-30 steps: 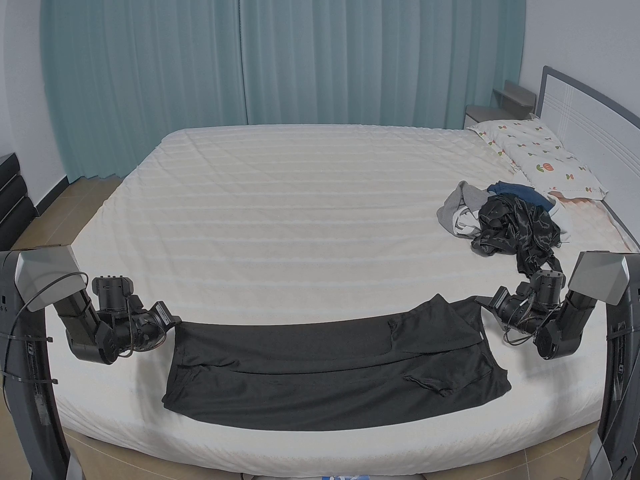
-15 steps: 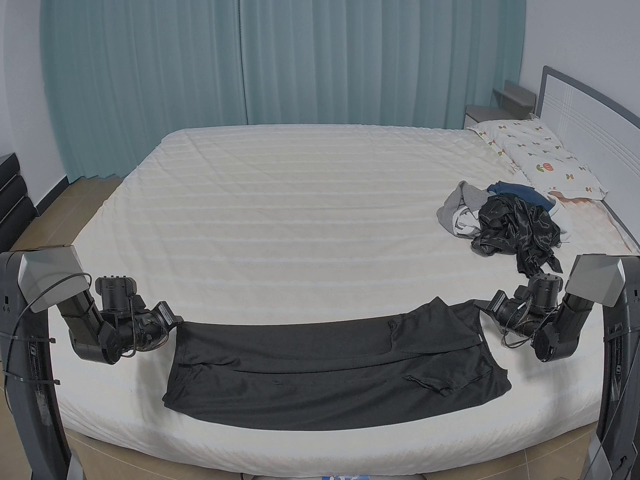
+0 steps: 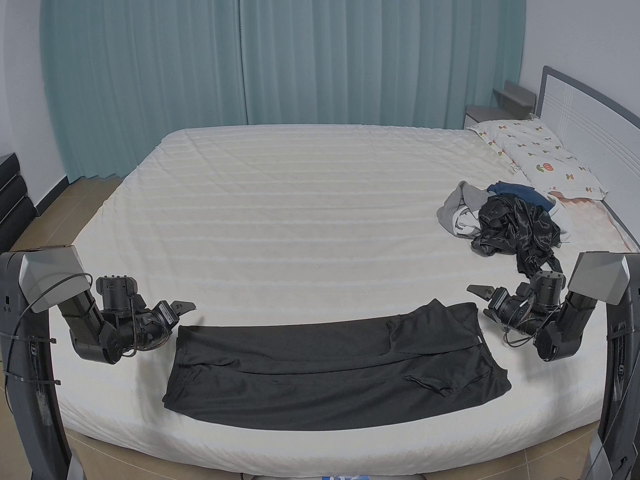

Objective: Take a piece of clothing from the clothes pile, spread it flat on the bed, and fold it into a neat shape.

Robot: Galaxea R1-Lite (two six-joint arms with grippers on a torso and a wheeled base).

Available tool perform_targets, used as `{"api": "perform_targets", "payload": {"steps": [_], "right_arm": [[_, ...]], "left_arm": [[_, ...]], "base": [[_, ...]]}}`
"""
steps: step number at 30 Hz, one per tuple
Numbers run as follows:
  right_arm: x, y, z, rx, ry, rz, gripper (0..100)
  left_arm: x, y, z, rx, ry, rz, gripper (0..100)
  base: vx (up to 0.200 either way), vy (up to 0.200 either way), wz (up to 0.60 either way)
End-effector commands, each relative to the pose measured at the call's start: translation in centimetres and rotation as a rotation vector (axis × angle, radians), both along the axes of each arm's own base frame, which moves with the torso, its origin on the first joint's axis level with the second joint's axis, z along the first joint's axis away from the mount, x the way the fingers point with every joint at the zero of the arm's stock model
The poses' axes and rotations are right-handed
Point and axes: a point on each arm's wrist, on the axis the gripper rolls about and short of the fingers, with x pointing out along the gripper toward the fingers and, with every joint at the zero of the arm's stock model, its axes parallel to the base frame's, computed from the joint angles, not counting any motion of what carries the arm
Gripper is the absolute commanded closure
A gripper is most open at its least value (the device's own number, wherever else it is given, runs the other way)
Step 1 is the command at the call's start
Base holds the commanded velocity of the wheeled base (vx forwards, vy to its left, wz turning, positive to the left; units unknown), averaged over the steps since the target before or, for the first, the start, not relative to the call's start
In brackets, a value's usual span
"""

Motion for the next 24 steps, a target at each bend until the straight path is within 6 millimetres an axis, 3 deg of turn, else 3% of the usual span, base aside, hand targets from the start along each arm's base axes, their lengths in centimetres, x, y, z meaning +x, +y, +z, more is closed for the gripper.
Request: {"api": "perform_targets", "payload": {"steps": [1,4,8,24], "right_arm": [[-0.7,1.6,2.7,-0.003,-0.065,0.043,0],[-1.5,3.8,3.3,0.002,-0.083,0.108,0],[-1.9,5.0,2.8,0.001,-0.065,0.143,0],[-2.1,5.1,-0.4,-0.033,0.006,0.181,0]], "left_arm": [[0.1,0.1,0.0,-0.004,-0.002,0.004,0],[0.1,0.1,0.0,-0.006,-0.001,0.005,0],[0.1,0.1,0.0,-0.006,-0.001,0.005,0],[0.0,0.0,0.0,-0.005,0.0,0.004,0]], "base": [[0.0,0.0,0.0],[0.0,0.0,0.0],[0.0,0.0,0.0],[0.0,0.0,0.0]]}}
